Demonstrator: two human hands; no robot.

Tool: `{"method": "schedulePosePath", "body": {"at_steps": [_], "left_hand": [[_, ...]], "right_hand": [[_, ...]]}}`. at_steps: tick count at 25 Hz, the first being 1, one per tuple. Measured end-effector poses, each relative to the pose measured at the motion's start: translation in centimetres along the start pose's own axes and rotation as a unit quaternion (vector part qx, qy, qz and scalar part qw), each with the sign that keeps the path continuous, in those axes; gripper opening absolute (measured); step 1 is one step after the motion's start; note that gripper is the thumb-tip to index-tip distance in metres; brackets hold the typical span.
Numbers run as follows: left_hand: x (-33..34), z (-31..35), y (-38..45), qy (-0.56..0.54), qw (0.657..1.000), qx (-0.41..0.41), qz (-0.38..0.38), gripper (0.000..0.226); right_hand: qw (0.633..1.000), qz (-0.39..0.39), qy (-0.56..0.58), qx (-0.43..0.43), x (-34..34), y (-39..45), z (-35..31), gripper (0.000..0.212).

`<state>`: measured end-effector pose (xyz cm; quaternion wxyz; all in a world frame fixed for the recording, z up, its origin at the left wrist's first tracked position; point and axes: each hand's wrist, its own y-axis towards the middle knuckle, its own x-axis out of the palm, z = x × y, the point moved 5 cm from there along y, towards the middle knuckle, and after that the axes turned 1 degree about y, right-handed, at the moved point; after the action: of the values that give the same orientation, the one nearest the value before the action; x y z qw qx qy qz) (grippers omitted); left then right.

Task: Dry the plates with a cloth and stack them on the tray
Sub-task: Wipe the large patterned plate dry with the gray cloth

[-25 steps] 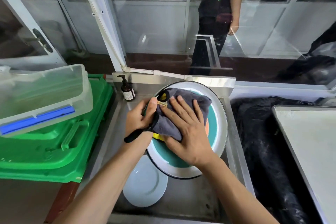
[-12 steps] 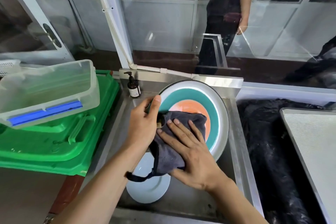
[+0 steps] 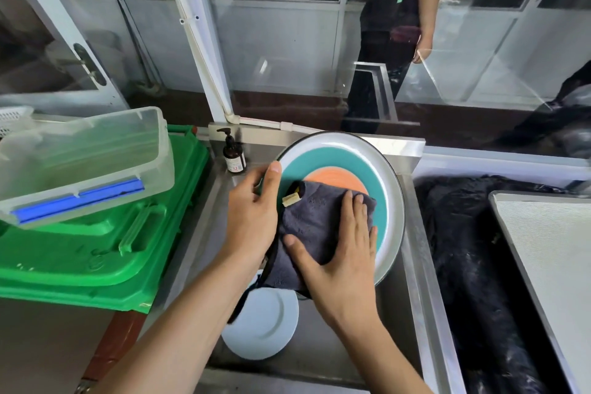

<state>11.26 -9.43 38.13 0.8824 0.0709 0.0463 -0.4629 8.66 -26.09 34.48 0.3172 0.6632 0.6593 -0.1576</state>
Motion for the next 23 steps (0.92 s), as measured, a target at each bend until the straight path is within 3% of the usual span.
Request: {"method": "schedulePosePath", "body": {"at_steps": [2, 6, 10, 15, 16, 20, 23], "left_hand": [[0.4, 0.6, -0.3, 0.012, 1.000, 0.005, -0.012, 0.027], [-0.1, 0.8, -0.7, 0.034, 0.999, 0.006, -0.022, 0.021], [-0.1, 1.3, -1.6, 0.078, 0.995, 0.042, -0.042, 0.022], [-0.2, 1.0, -1.1, 0.047, 0.998, 0.031, -0.035, 0.017], [-0.3, 0.9, -1.1, 0.043, 0.998, 0.038, -0.036, 0.018], [-0.1, 0.6, -1.5, 0.070, 0.996, 0.051, -0.036, 0.015], [0.0, -0.1, -0.7, 0.040, 0.999, 0.025, -0.008, 0.021]], "right_hand": [[1.000, -0.003, -0.026, -0.016, 1.1, 0.3, -1.0, 0.108], [0.998, 0.030, 0.002, -0.060, 0.8, 1.7, -1.1, 0.076], [0.991, 0.084, 0.105, 0.008, -1.1, 6.0, 1.1, 0.058], [0.974, -0.003, 0.078, -0.213, 1.5, 3.5, -2.5, 0.054], [0.973, -0.002, 0.071, -0.221, 1.3, 3.9, -2.1, 0.053], [0.988, 0.017, 0.101, -0.117, 0.0, 6.2, -0.3, 0.054], [0.959, -0.038, 0.168, -0.223, 0.8, 3.8, -2.8, 0.050]]}}
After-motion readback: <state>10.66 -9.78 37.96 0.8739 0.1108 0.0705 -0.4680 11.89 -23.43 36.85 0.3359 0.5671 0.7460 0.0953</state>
